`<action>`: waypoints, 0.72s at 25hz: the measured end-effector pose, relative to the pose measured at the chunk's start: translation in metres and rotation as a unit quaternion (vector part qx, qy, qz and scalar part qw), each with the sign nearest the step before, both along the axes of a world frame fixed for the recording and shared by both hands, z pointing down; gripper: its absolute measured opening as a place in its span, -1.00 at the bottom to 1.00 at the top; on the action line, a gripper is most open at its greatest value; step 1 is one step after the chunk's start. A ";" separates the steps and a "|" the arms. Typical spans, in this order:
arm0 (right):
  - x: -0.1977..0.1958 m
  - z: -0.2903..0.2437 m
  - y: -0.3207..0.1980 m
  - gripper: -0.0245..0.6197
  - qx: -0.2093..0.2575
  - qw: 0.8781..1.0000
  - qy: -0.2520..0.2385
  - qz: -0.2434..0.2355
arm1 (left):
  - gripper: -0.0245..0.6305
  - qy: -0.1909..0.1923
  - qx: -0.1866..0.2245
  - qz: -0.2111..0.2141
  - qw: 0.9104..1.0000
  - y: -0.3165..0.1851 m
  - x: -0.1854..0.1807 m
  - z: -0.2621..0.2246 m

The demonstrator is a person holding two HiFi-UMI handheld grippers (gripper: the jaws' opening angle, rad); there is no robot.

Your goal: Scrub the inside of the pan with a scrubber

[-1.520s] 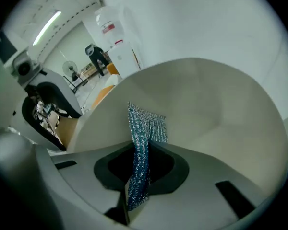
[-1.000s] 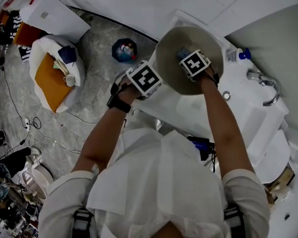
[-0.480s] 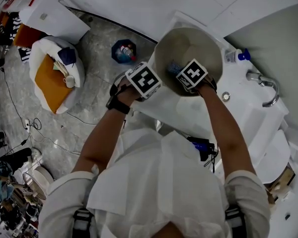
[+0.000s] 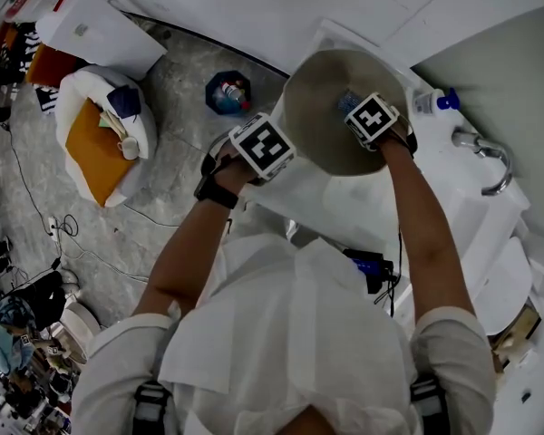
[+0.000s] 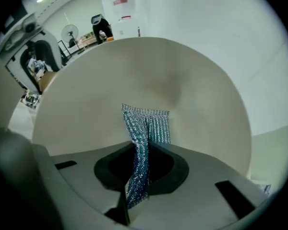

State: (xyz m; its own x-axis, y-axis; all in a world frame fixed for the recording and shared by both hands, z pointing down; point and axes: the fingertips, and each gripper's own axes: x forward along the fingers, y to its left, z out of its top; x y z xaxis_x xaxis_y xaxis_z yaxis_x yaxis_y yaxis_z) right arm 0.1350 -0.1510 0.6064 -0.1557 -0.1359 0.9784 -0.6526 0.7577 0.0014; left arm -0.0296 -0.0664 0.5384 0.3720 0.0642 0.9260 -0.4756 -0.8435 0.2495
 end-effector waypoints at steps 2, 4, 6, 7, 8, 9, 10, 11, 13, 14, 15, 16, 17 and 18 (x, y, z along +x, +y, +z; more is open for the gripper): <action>0.012 0.000 -0.019 -0.78 0.016 0.999 0.002 0.043 | -0.22 -0.001 0.000 0.000 1.000 0.001 0.000 0.000; 0.012 -0.001 -0.031 -0.78 0.031 0.996 -0.007 0.078 | -0.21 -0.005 -0.002 0.000 1.000 0.002 -0.002 0.000; 0.003 -0.003 -0.036 -0.78 0.047 0.995 -0.024 0.090 | -0.21 -0.020 -0.009 -0.001 1.000 0.004 -0.007 0.000; -0.004 -0.004 -0.034 -0.78 0.050 0.994 -0.035 0.086 | -0.21 -0.025 -0.012 -0.002 1.000 0.005 -0.009 0.000; -0.012 -0.004 -0.031 -0.78 0.047 0.995 -0.048 0.077 | -0.21 -0.024 -0.012 -0.001 1.000 0.005 -0.008 -0.001; -0.021 -0.005 -0.026 -0.78 0.038 0.995 -0.061 0.065 | -0.21 -0.017 -0.010 0.000 1.000 0.004 -0.006 -0.001; -0.031 -0.005 -0.020 -0.78 0.025 0.996 -0.074 0.051 | -0.21 -0.010 -0.007 0.002 1.000 0.002 -0.003 0.000; -0.041 -0.005 -0.011 -0.78 0.007 0.996 -0.087 0.034 | -0.21 -0.005 -0.005 0.003 1.000 0.001 -0.001 0.000; -0.058 -0.005 0.010 -0.78 -0.040 0.993 -0.111 -0.002 | -0.21 -0.005 -0.005 0.004 1.000 0.001 0.000 0.000; -0.065 -0.005 0.024 -0.78 -0.070 0.990 -0.122 -0.021 | -0.21 -0.008 -0.006 0.004 1.000 0.001 -0.001 -0.001; -0.070 -0.005 0.039 -0.78 -0.104 0.985 -0.132 -0.041 | -0.21 -0.011 -0.007 0.003 1.000 0.001 -0.002 -0.001; -0.075 -0.005 0.055 -0.78 -0.141 0.978 -0.141 -0.065 | -0.21 -0.009 -0.007 0.003 1.000 0.001 -0.002 -0.001; -0.078 -0.006 0.071 -0.78 -0.177 0.969 -0.146 -0.090 | -0.21 -0.008 -0.007 0.003 1.000 0.001 -0.001 -0.001; -0.079 -0.007 0.086 -0.78 -0.209 0.960 -0.150 -0.113 | -0.21 -0.010 -0.009 0.002 1.000 0.002 -0.002 -0.001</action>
